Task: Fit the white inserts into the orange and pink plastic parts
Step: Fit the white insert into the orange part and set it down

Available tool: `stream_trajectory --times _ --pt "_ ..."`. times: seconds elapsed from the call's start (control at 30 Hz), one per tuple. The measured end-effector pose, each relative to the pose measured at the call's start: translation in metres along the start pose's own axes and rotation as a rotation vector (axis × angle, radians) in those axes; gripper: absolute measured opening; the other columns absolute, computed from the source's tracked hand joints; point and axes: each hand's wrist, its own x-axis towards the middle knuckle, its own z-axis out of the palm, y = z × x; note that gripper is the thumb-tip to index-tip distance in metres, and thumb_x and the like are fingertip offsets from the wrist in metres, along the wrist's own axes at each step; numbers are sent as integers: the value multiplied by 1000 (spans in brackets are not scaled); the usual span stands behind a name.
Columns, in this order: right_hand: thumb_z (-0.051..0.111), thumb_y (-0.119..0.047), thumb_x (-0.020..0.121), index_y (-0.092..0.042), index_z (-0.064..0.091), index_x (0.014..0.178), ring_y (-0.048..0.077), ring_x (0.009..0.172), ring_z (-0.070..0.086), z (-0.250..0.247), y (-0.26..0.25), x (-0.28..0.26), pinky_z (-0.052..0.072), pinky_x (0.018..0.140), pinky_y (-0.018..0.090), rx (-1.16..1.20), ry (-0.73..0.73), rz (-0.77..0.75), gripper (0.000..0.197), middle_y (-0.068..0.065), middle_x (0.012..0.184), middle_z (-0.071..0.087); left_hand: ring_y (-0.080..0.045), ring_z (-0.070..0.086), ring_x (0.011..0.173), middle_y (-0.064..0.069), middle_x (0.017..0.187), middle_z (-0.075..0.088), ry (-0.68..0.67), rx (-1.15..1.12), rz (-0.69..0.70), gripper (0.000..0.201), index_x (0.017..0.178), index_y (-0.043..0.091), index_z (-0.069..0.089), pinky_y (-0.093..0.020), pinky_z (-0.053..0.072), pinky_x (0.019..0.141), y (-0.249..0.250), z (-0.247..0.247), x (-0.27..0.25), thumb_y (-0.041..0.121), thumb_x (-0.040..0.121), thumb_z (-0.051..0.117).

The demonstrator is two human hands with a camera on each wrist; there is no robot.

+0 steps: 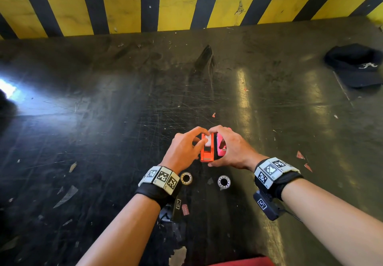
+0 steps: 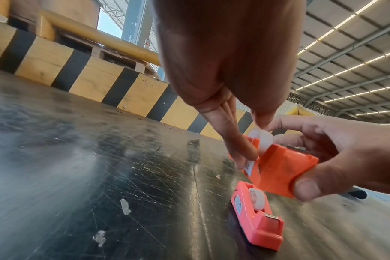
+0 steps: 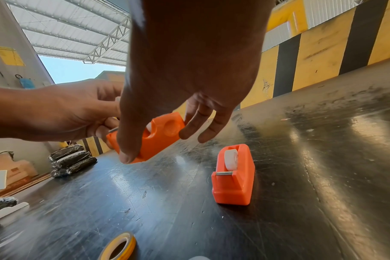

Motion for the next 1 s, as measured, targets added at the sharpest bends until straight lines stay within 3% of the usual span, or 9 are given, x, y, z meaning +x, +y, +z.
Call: stream_trajectory --times 0.2,0.33,0.47,0.6,0.8,0.93,1.0 --pt "101 -33 57 -36 41 140 13 115 51 2 -1 -3 51 94 34 47 -6 24 102 -10 128 50 -14 76 77 -2 93 75 37 71 -13 10 112 33 62 -37 66 59 0 7 2 32 102 60" --pt "100 -33 59 -36 32 154 10 124 43 2 0 -1 43 100 33 47 -26 38 117 -4 144 46 -15 75 82 -3 97 74 31 93 -19 10 112 29 62 -37 67 62 1 9 1 31 103 59" --pt "100 -37 58 -31 32 157 14 133 44 0 1 1 44 106 36 19 -48 38 120 -5 150 41 -15 75 88 -3 101 75 3 76 -1 6 106 27 65 -38 67 67 1 10 -2 29 102 62" --pt "99 -39 57 -31 36 154 11 129 43 0 3 4 44 107 36 7 -48 27 116 -8 146 42 -17 76 88 -4 104 76 16 15 -15 9 111 31 61 -40 67 68 -1 7 -4 29 102 61" --pt "99 -39 59 -43 41 136 12 116 52 0 4 0 54 94 36 74 -38 6 96 -16 129 46 -14 78 86 -5 114 75 -18 -3 -35 42 133 33 53 -37 67 76 -4 0 -6 23 97 70" --pt "100 -39 58 -40 46 129 6 109 55 3 4 1 45 83 13 65 -40 -15 90 -13 127 51 -10 77 83 -3 109 76 23 24 -16 36 131 29 59 -33 67 73 -5 0 -8 24 97 71" --pt "99 -43 57 -40 46 129 7 108 57 3 4 2 47 83 14 53 -45 -27 90 -13 127 52 -10 77 82 -3 106 78 37 38 -7 33 128 30 61 -33 67 71 -6 0 -8 26 97 70"
